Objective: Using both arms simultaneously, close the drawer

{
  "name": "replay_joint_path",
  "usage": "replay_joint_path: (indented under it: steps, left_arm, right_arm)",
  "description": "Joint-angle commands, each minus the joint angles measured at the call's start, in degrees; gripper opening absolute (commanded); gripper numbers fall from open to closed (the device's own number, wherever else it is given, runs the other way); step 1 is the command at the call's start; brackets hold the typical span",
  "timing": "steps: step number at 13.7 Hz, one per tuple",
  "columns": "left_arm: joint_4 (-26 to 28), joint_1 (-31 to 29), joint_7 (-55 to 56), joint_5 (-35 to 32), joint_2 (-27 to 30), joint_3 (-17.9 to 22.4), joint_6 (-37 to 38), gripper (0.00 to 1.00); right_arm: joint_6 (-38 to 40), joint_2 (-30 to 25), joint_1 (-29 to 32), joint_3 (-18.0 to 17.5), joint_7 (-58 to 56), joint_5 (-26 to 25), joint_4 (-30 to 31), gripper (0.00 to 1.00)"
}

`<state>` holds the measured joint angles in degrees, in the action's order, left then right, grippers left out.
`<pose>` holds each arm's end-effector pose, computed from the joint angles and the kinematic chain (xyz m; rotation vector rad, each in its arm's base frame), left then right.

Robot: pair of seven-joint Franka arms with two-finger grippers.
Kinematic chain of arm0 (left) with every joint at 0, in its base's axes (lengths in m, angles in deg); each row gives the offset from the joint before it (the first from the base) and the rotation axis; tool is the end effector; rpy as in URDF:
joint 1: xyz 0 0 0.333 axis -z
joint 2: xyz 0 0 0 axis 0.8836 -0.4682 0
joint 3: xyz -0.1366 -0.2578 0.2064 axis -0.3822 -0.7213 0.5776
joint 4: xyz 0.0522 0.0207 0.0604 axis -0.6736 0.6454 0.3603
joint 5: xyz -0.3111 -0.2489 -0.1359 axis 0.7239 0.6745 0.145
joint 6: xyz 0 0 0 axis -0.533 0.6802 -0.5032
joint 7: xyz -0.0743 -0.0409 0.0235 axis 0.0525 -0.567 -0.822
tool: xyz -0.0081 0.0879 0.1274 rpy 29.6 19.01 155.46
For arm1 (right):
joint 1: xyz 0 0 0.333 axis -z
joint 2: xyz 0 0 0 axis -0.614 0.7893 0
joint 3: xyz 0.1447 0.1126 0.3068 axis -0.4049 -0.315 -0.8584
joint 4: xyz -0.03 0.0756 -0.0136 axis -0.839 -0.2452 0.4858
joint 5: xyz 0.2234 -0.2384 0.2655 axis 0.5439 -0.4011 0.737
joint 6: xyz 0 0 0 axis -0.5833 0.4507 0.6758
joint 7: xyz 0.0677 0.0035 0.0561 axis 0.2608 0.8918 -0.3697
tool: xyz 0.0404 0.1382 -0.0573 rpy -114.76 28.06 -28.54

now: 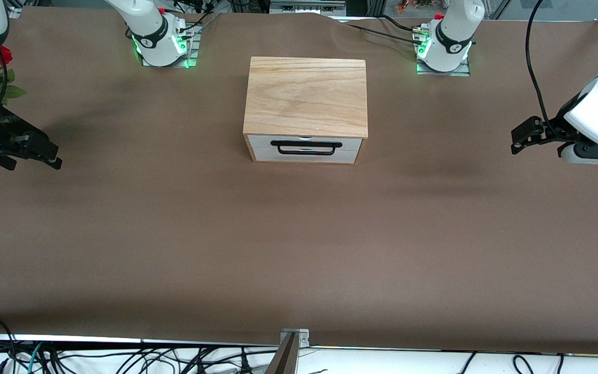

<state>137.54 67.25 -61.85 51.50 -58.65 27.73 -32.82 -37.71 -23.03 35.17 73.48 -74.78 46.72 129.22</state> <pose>0.6138 -0.0384 0.5818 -3.1320 0.0741 -0.0258 0.6483 0.0112 0.5849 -3.1143 -0.0367 -0.1314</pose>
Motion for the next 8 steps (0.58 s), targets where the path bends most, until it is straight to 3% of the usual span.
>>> replay_joint_path:
  steps: [1, 8]
  left_arm:
    - [1.2, 0.8, -2.6, -1.9, 1.2, 0.2, -0.7, 1.0]
    - [-0.7, 0.0, -5.6, -1.6, -0.5, 0.5, -0.8, 1.0]
  right_arm:
    - [-0.2, -1.6, 2.3, -2.6, 0.1, -1.1, 2.9, 1.0]
    - [1.5, 0.7, 2.0, -2.6, -0.1, -2.9, -0.5, 1.0]
